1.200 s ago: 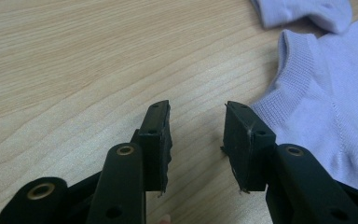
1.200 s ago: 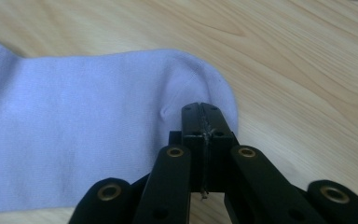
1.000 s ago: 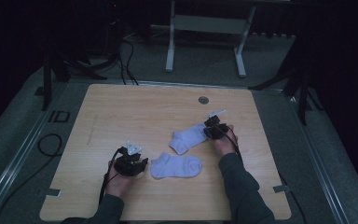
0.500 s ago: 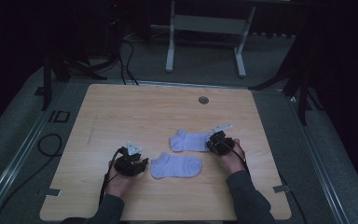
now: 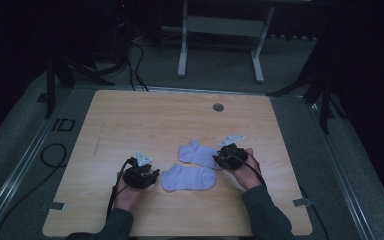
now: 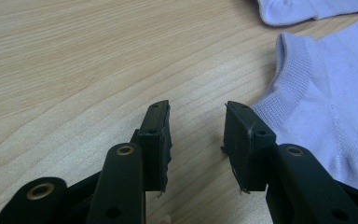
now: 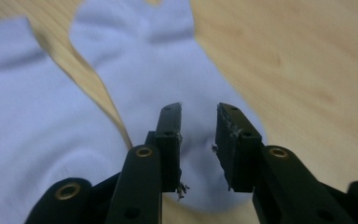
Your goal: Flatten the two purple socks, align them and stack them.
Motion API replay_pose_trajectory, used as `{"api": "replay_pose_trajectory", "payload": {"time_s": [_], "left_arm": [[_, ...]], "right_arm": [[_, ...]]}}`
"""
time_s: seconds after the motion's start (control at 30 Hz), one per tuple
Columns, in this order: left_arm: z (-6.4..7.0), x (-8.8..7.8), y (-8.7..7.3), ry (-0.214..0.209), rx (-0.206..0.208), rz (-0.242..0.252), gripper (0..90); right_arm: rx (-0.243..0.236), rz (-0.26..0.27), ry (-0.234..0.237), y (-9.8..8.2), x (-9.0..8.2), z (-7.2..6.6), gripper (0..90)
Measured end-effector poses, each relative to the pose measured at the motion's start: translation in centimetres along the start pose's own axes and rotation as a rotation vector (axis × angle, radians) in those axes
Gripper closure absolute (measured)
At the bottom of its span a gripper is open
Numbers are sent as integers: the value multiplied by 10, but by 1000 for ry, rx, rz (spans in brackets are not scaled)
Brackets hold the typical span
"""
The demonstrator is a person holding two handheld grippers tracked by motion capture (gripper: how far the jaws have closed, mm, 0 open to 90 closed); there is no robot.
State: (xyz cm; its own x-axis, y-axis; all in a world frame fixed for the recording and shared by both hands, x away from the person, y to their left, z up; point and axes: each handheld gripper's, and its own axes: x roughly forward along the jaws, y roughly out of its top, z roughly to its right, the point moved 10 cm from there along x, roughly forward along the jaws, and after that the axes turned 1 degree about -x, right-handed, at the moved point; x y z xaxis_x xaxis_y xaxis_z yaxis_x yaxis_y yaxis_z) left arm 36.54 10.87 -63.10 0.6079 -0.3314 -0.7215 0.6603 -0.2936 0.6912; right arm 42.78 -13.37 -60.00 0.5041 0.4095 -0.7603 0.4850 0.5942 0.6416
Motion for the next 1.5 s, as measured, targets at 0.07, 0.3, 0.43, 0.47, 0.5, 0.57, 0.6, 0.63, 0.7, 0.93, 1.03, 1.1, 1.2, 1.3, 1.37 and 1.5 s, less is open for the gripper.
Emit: {"api": "replay_pose_trajectory", "payload": {"time_s": [0.07,0.3,0.43,0.47,0.5,0.57,0.6,0.63,0.7,0.93,1.03,1.1,1.2,1.3,1.37,1.5], "left_arm": [[0,0,0,-1,-2,1,613],[1,1,1,0,0,0,610],[1,1,1,-2,0,1,609],[1,1,1,-2,1,1,609],[1,1,1,-1,3,0,609],[1,1,1,3,4,0,608],[2,1,1,3,4,0,607],[2,1,1,3,4,0,606],[2,1,1,7,8,1,605],[2,1,1,7,6,2,603],[2,1,1,9,5,2,602],[2,1,1,9,4,4,600],[3,2,1,9,5,7,598],[3,2,1,10,7,8,597],[3,2,1,11,12,7,594],[3,2,1,13,16,7,592]], "right_arm": [[-19,6,7,7,0,-1,693],[-135,-15,77,38,26,-13,648],[-134,-63,92,40,46,-16,607],[-132,-68,103,40,48,-19,598],[-132,-64,113,40,50,-22,583],[-146,-52,145,43,53,-33,557],[-153,-52,149,44,55,-36,552],[-153,-52,149,44,55,-36,552],[-132,-66,147,46,61,-39,527],[-63,-89,146,45,69,-33,540],[-53,-93,140,45,68,-31,638],[-41,-93,134,45,68,-28,726],[2,-74,113,45,69,-22,843],[4,-69,96,44,69,-20,865],[-12,-74,78,45,68,-20,868],[-12,-34,85,52,58,-20,869]]}}
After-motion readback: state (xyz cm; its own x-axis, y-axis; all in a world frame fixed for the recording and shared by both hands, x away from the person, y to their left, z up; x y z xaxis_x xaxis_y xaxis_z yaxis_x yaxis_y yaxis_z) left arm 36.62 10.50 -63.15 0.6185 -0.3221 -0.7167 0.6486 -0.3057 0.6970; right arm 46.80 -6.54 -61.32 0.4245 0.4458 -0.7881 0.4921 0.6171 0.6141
